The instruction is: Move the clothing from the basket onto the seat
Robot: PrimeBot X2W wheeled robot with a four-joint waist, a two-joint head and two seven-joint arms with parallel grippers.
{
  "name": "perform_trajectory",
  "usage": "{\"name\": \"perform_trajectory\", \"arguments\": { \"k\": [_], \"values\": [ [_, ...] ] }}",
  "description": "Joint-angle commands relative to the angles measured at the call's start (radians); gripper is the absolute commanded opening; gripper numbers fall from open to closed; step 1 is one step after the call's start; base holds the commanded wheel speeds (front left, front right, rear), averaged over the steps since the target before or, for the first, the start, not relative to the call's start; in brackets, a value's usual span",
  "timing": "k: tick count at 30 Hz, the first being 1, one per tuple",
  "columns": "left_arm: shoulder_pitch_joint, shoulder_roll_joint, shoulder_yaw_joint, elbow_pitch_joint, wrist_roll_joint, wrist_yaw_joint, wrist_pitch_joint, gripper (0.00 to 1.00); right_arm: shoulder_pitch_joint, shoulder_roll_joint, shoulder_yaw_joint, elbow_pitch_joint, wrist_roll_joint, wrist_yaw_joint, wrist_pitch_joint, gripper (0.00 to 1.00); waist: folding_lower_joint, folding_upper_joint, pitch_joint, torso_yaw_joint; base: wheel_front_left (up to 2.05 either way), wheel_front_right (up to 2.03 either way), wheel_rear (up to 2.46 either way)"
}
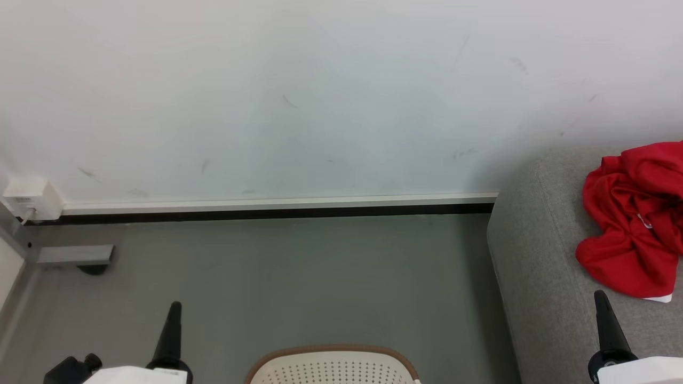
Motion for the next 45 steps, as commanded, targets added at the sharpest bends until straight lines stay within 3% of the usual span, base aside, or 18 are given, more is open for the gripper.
{"name": "perform_trajectory", "arguments": {
  "k": [1, 45],
  "values": [
    [-0.023, 0.006, 0.008, -0.010, -0.041, -0.005, 0.008, 0.00, -0.019, -0.002, -0.009, -0.013, 0.033, -0.001, 0.009, 0.00, 0.0000, 0.0000, 0.000, 0.000, 0.00, 0.00, 0.00],
    [-0.043, 0.009, 0.039, -0.003, -0.426, -0.022, 0.111, 0.00, -0.031, 0.028, -0.084, -0.012, 0.368, -0.002, 0.114, 0.00, 0.0000, 0.0000, -0.010, 0.005, 0.00, 0.00, 0.00]
  ]
}}
